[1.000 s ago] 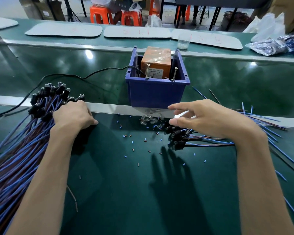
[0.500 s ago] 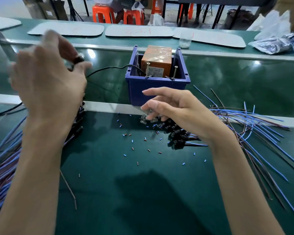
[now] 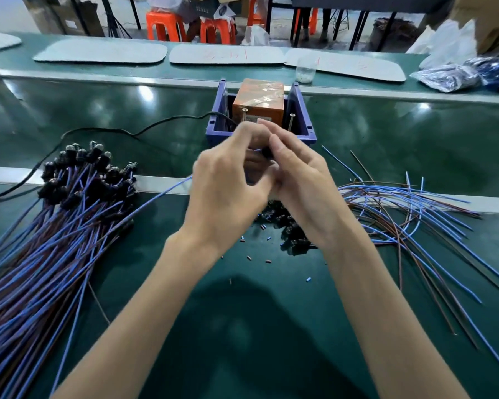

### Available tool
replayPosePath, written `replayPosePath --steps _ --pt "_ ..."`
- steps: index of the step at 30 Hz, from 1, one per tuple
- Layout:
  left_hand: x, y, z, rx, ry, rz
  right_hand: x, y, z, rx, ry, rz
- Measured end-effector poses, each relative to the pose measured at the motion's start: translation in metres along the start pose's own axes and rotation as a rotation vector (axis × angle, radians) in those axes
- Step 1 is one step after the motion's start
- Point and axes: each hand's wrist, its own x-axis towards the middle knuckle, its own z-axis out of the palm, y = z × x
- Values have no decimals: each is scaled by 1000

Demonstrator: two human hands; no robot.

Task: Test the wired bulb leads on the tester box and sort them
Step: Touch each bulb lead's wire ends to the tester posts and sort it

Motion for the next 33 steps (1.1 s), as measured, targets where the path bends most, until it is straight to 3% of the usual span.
replayPosePath --steps 4,8,10,13,15,18,22,25,28,33 --pt "-2 1 7 -341 -51 -93 2 2 -7 18 73 -63" --pt "-6 8 9 -594 105 -261 6 -8 -10 182 244 -159" --pt "-4 9 10 -600 20 -432 6 -14 -15 265 308 -194" --pt "3 8 12 -809 -138 -778 3 -22 -20 246 304 -201" --pt "8 7 12 -1035 -40 -913 2 -25 -22 209 305 -199" --pt "11 4 6 -1301 250 -967 1 -29 -26 211 324 -213" --pt "16 -6 -6 -1433 548 -1092 0 -37 -36 255 416 -248" --pt "17 -10 -7 -1471 638 -1071 -1 -41 -45 260 451 -245" --pt "15 -13 -5 -1416 547 -1012 -4 -41 -49 156 431 -221" --pt "12 -16 2 -1015 43 -870 -6 -36 -41 -46 300 -108"
